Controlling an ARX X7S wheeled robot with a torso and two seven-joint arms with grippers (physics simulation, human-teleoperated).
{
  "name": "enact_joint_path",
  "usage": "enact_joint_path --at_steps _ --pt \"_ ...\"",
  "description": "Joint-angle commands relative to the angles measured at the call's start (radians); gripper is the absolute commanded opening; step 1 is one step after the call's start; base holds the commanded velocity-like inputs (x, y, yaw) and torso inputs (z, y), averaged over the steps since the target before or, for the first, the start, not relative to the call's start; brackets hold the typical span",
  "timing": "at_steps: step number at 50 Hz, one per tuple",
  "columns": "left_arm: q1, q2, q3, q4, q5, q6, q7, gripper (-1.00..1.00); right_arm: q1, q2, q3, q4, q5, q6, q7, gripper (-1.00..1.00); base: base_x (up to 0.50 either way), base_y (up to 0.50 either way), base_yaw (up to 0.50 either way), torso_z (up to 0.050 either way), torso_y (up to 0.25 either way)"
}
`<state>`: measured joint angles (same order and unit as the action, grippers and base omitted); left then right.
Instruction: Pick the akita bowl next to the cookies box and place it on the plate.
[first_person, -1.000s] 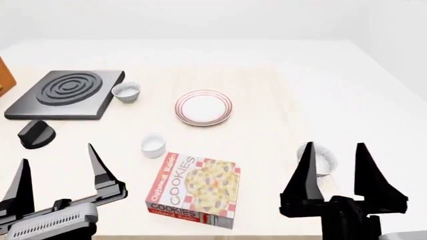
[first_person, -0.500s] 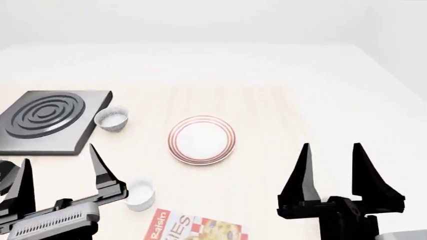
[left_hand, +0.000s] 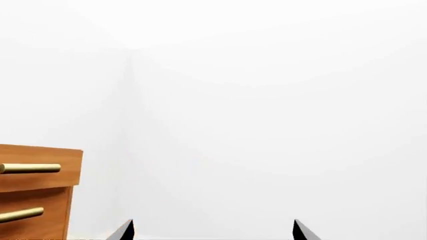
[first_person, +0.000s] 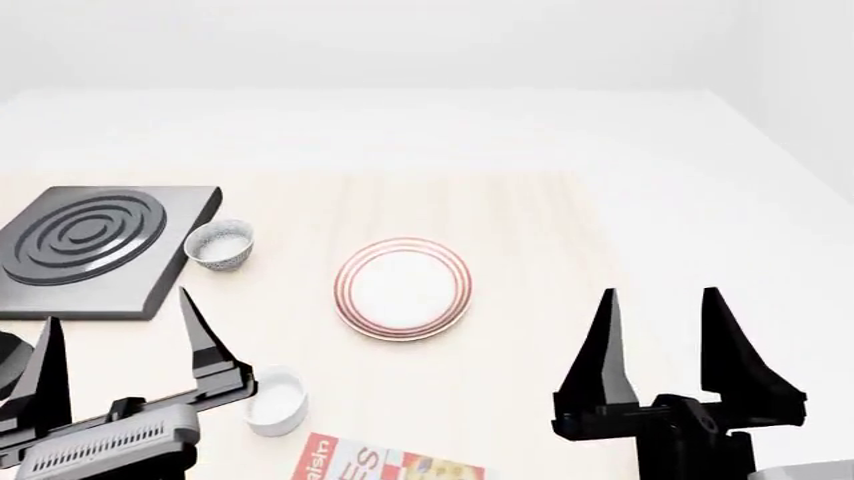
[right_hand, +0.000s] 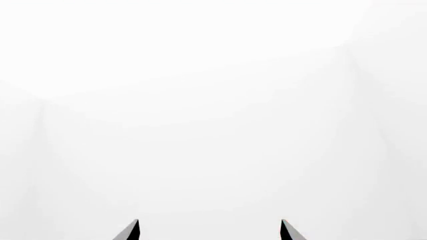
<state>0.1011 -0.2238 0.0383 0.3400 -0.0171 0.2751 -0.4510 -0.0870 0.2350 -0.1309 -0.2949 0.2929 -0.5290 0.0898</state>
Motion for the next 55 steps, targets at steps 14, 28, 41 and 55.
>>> enact_joint_path --at_steps 14,28,41,55 --pt "0.003 0.009 -0.004 0.007 0.049 -0.025 -0.005 1.0 -0.002 -0.009 0.003 0.01 -0.01 -0.018 -0.02 1.0 0.0 0.0 0.0 0.0 -0.179" --pt "0.004 0.006 -0.005 0.012 0.041 -0.019 -0.019 1.0 0.001 -0.003 -0.003 0.015 -0.011 -0.015 -0.013 1.0 0.0 0.0 0.0 0.0 -0.25" --pt "0.007 -0.004 0.004 0.021 0.009 -0.025 -0.011 1.0 0.026 0.057 0.064 -0.103 -0.061 0.159 0.076 1.0 0.0 0.0 0.0 0.0 -0.003" --pt "0.012 -0.011 0.013 0.035 0.007 -0.037 -0.016 1.0 0.023 0.462 0.4 -0.403 0.375 0.938 0.228 1.0 0.0 0.0 0.0 0.0 0.0"
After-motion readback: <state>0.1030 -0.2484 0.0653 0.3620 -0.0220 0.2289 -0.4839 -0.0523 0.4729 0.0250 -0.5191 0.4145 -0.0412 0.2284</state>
